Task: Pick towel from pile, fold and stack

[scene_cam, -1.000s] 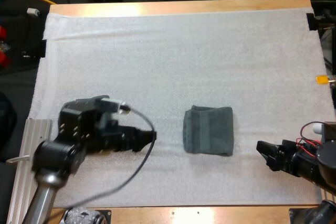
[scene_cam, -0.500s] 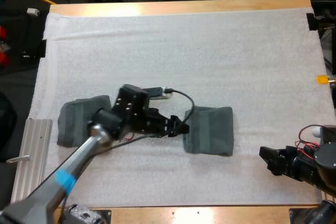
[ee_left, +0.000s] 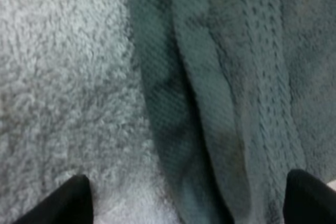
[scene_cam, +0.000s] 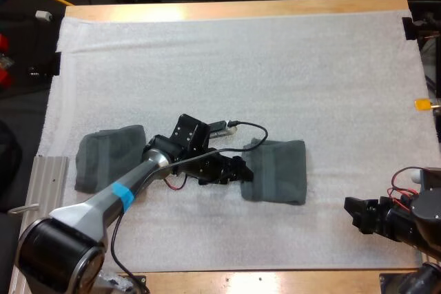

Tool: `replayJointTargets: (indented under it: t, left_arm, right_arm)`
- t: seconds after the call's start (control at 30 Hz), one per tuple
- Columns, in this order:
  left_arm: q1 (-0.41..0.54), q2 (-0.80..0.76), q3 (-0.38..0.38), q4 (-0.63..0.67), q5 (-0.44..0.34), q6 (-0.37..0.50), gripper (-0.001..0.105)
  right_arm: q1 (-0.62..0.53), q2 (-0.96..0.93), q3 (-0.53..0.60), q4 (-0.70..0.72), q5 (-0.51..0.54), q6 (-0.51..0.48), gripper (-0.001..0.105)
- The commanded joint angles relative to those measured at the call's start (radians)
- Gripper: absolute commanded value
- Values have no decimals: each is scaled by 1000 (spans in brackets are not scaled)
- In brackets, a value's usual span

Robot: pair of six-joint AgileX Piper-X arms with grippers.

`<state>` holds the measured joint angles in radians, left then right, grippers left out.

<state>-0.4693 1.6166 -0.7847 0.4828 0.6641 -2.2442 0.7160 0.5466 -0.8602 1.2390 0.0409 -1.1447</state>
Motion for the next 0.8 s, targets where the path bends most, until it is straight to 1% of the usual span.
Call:
replayJointTargets:
  t: [0.0,0.13,0.27,0.43,0.57,0.7,0.77]
  left_arm:
    - [-5,4,-1,-22,23,-5,71]
    - [-5,8,-1,-42,22,-7,69]
    - [-5,17,-1,-48,-6,-10,66]
    - [-15,57,-1,-47,19,-26,66]
    - [-58,71,-23,-54,21,-29,66]
    - [-118,94,-53,-72,17,-77,66]
    - [-159,113,-82,-76,13,-102,66]
  right_arm:
    - [-3,0,-2,9,8,-5,69]
    - [-3,0,-2,9,8,-5,69]
    - [-3,0,-2,9,8,-5,69]
    - [-3,0,-2,9,8,-5,69]
    - [-3,0,-2,9,8,-5,69]
    - [-3,0,-2,16,8,-5,69]
    - [-3,0,-2,23,8,-5,69]
